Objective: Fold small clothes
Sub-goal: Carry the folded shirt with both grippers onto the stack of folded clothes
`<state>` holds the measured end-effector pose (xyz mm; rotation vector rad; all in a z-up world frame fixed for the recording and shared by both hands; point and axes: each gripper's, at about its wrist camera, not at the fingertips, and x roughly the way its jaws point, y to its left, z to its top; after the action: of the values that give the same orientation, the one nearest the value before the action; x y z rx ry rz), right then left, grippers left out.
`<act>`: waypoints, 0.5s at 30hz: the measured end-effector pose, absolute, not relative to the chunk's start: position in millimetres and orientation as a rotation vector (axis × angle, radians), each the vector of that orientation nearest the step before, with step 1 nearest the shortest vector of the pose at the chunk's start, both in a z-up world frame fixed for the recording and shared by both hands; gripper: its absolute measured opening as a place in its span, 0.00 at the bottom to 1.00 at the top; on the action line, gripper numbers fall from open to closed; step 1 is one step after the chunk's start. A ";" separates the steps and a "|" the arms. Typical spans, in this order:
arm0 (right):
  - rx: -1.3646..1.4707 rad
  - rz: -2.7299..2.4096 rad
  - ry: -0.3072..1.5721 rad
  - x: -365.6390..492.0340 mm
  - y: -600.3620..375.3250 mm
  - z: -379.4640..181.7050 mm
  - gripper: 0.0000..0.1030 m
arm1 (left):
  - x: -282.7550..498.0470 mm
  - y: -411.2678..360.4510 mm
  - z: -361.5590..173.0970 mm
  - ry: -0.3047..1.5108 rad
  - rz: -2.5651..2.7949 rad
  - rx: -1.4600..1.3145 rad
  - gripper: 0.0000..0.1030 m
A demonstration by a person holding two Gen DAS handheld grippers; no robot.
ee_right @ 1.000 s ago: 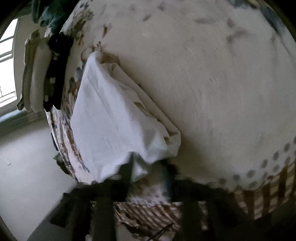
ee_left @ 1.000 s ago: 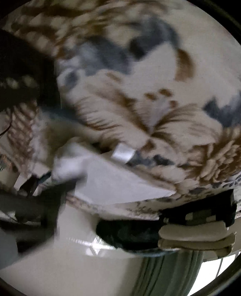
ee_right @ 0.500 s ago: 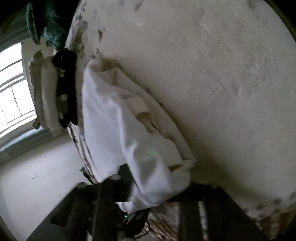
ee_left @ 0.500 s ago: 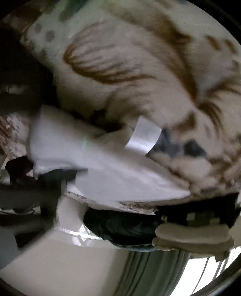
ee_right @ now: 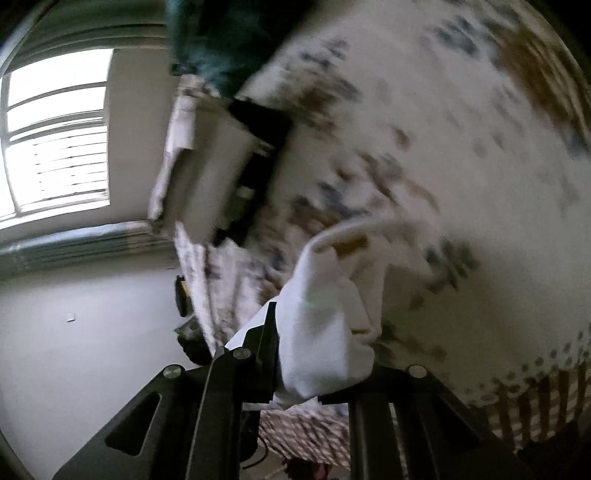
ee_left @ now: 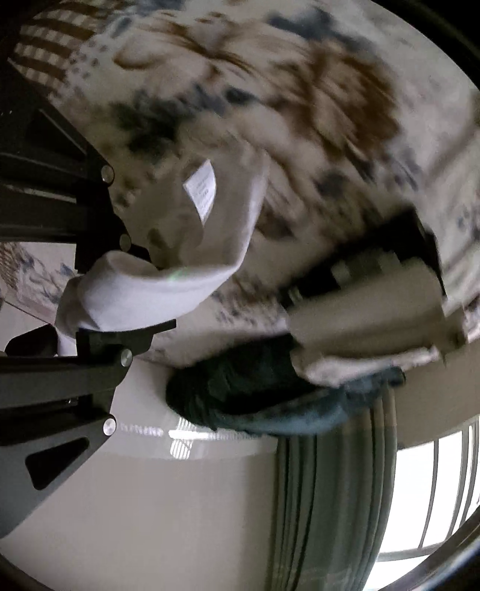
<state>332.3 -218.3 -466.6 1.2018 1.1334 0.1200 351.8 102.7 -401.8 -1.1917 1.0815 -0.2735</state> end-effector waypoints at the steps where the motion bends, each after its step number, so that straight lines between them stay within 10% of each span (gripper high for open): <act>1: 1.179 0.136 1.107 352.0 -216.2 -444.7 0.15 | 369.0 103.2 -385.8 1.053 -0.289 -1.202 0.15; 15: 1.030 0.344 0.763 644.7 -166.8 -272.5 0.15 | 656.0 140.2 -233.6 0.698 -0.443 -1.071 0.15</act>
<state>644.7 -166.8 -272.5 1.0302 0.7634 0.3436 656.0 140.2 -233.6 -1.0707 0.6978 -0.4431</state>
